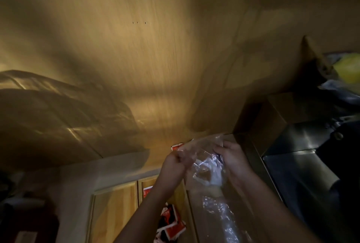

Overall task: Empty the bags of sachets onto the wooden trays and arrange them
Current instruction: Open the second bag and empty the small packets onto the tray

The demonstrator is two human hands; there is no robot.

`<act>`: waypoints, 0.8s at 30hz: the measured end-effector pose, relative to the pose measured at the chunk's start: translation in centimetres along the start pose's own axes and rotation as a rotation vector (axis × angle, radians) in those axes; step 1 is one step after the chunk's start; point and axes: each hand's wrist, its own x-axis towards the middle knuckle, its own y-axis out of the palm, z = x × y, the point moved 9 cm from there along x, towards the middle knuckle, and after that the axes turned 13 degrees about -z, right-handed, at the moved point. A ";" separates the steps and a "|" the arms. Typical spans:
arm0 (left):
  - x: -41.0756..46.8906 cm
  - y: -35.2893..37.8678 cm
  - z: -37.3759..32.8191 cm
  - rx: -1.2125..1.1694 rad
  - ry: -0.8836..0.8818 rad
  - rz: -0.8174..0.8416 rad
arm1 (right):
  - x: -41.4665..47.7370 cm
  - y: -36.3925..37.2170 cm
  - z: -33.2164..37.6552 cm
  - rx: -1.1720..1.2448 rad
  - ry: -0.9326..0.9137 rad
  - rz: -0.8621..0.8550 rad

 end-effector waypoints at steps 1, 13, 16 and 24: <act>-0.9 -0.6 -1.0 -0.010 0.054 -0.001 | -0.8 0.3 0.7 -0.004 -0.022 0.035; -11.1 -8.7 -5.6 0.564 0.500 -0.089 | -8.5 6.3 1.0 -0.269 -0.174 0.433; -12.0 -11.4 -4.0 0.645 0.396 -0.200 | -10.7 8.8 -0.2 -0.371 -0.224 0.515; -15.1 -17.2 1.0 0.177 -0.020 -0.202 | -16.8 16.6 -3.6 -0.532 -0.254 0.793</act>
